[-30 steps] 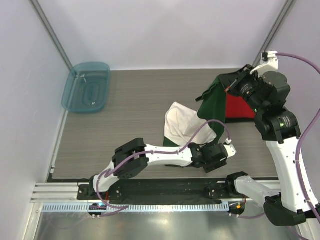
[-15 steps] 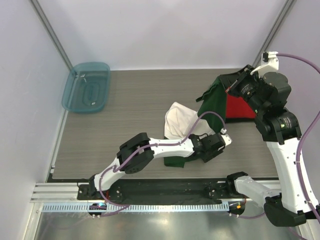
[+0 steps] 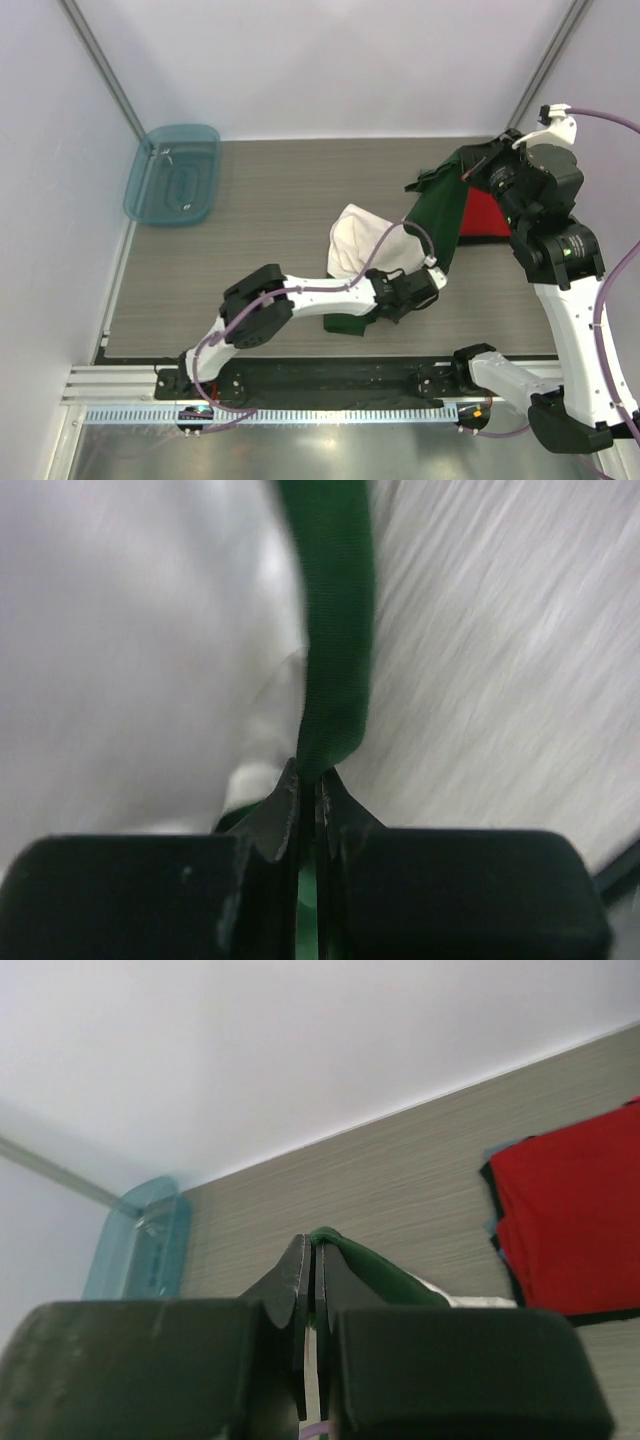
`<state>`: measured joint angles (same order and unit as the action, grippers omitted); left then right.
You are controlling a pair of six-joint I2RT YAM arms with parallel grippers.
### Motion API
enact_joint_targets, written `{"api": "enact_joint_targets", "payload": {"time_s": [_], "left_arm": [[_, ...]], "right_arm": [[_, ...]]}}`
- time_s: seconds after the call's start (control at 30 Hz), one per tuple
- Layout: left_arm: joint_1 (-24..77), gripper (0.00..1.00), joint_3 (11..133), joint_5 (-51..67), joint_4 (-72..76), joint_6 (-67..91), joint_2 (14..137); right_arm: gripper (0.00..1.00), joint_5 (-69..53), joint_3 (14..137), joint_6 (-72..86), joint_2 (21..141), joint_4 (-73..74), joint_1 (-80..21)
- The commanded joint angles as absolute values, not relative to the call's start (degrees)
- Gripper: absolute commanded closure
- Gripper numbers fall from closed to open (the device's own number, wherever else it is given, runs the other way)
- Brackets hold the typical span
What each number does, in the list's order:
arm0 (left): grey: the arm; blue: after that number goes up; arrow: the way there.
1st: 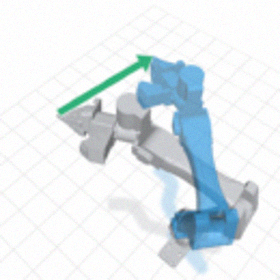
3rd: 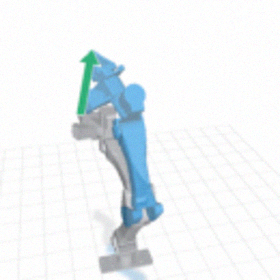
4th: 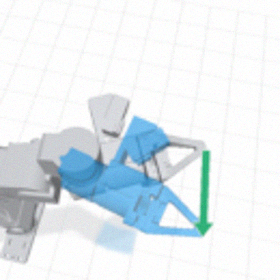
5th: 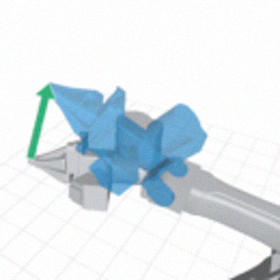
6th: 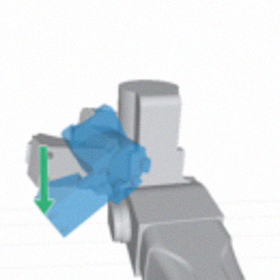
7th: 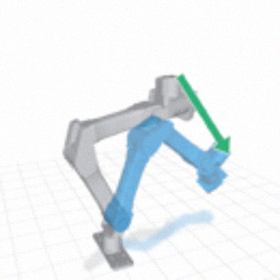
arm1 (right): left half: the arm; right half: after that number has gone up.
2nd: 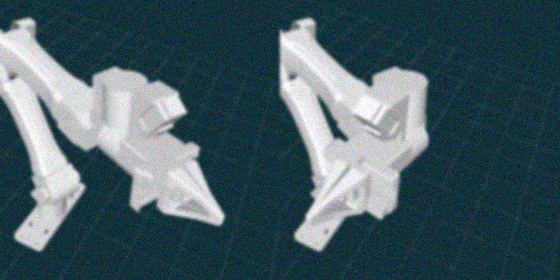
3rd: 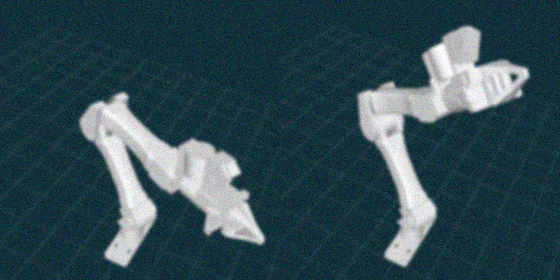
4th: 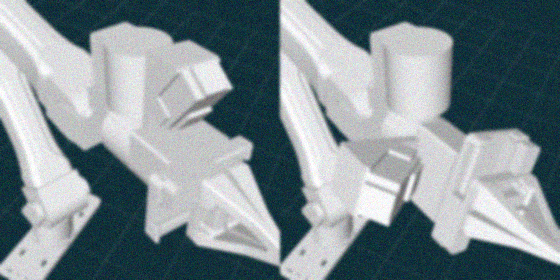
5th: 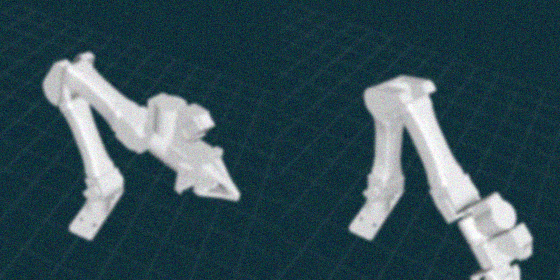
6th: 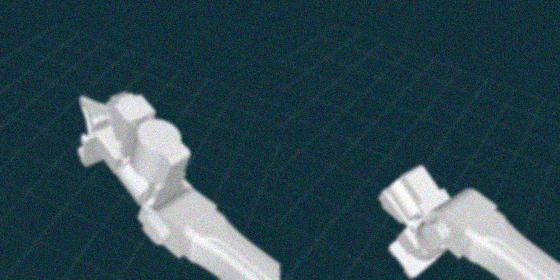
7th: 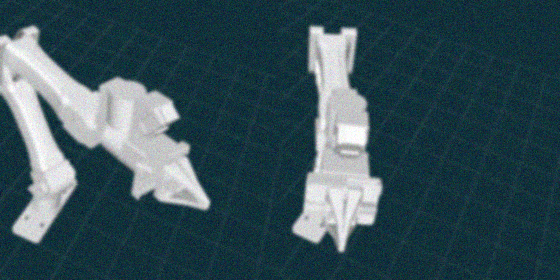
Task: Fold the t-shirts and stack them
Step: Flatten the tshirt out
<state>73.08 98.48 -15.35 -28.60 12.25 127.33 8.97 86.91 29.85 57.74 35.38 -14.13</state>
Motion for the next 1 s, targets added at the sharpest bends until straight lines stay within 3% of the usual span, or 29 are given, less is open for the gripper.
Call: {"api": "enact_joint_targets", "payload": {"time_s": [0.0, 0.2, 0.4, 0.7, 0.97], "left_arm": [[72.0, 1.0, 92.5, -18.5, -30.3, 14.7, 113.4], [62.4, 1.0, 80.7, -16.2, -27.6, 22.5, 84.7], [61.2, 1.0, 86.3, -9.4, -34.4, 21.4, 72.5], [62.3, 1.0, 96.1, 8.5, -32.4, 28.2, 68.3], [65.7, 1.0, 109.9, 15.2, -30.9, 33.9, 74.5]], "right_arm": [[0.99, 21.4, 88.1, 28.9, 57.0, 34.0, -14.1], [0.99, 27.5, 88.8, 28.7, 56.5, 34.7, -13.9], [0.99, 29.1, 99.2, 27.2, 52.0, 35.7, -13.9], [0.99, 31.9, 116.4, 24.7, 49.8, 33.3, -13.9], [0.99, 21.8, 130.6, 26.2, 64.8, 27.9, -14.0]]}}
